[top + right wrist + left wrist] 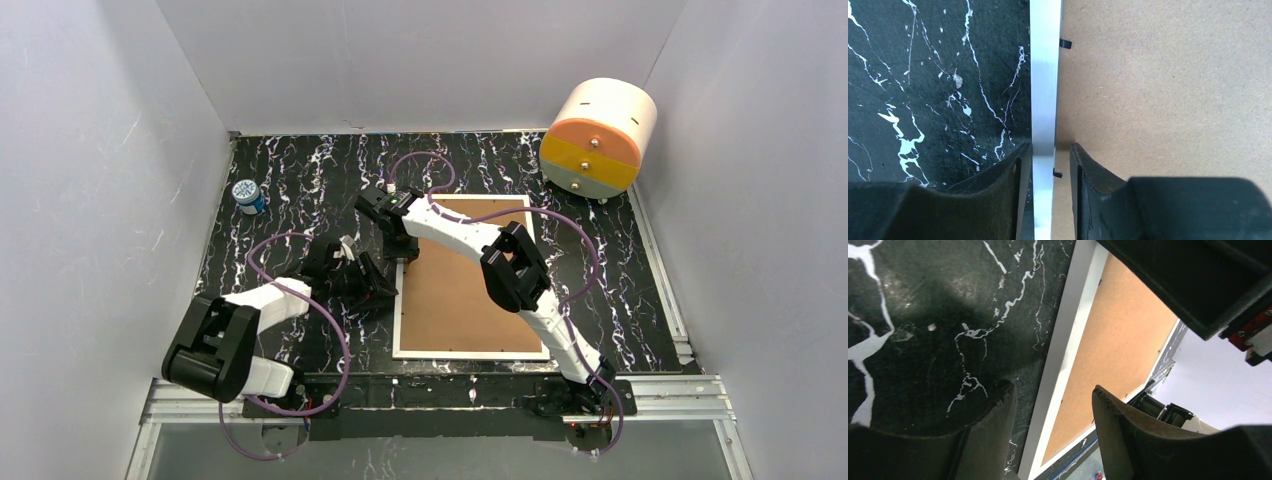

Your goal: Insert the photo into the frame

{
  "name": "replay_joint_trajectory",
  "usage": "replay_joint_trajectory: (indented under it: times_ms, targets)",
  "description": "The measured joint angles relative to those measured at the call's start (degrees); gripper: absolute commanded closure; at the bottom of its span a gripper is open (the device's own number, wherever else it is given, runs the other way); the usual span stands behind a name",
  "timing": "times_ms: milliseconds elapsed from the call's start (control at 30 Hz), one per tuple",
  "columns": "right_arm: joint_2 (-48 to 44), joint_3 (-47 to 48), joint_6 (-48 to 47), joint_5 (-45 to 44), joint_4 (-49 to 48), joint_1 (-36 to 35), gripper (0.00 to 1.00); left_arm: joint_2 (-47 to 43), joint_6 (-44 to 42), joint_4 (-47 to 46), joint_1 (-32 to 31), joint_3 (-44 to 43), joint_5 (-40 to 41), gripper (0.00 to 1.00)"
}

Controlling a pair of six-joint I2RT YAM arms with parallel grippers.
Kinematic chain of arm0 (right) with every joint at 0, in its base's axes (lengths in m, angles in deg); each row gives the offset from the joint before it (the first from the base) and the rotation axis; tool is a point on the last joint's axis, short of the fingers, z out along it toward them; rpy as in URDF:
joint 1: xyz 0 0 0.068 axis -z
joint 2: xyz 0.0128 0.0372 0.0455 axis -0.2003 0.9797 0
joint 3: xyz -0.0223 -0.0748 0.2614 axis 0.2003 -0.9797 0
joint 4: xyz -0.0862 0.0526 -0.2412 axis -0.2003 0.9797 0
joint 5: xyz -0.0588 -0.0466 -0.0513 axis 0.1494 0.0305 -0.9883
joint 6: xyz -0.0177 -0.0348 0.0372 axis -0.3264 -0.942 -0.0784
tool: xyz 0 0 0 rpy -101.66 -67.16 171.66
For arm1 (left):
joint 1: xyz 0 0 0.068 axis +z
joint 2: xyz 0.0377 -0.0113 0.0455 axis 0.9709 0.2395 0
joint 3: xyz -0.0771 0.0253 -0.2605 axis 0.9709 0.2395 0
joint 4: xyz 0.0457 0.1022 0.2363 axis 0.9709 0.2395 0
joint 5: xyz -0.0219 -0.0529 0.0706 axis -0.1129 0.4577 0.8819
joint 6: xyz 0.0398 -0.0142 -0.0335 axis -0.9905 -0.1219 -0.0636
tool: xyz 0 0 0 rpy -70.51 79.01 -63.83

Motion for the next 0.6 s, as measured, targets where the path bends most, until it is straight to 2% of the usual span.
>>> replay_joint_trajectory:
  times_ms: [233,333,433,600]
  targets:
    - [0.3,0.0,-0.8,1.0,0.0,0.0,0.54,-0.8,-0.3,2.0,0.0,-0.3,1.8,0.45]
    - [0.6,0.3,-1.7,1.2,0.1,-0.1,0.64,-0.8,-0.3,2.1,0.0,-0.3,1.9,0.45]
    - [1.5,1.9,-2.5,1.2,1.0,-0.3,0.79,-0.7,-0.5,2.2,0.0,-0.4,1.8,0.44]
    - [2.1,3.0,-3.0,0.1,1.6,-0.9,0.81,-0.4,-0.7,1.8,0.0,-0.4,1.3,0.42]
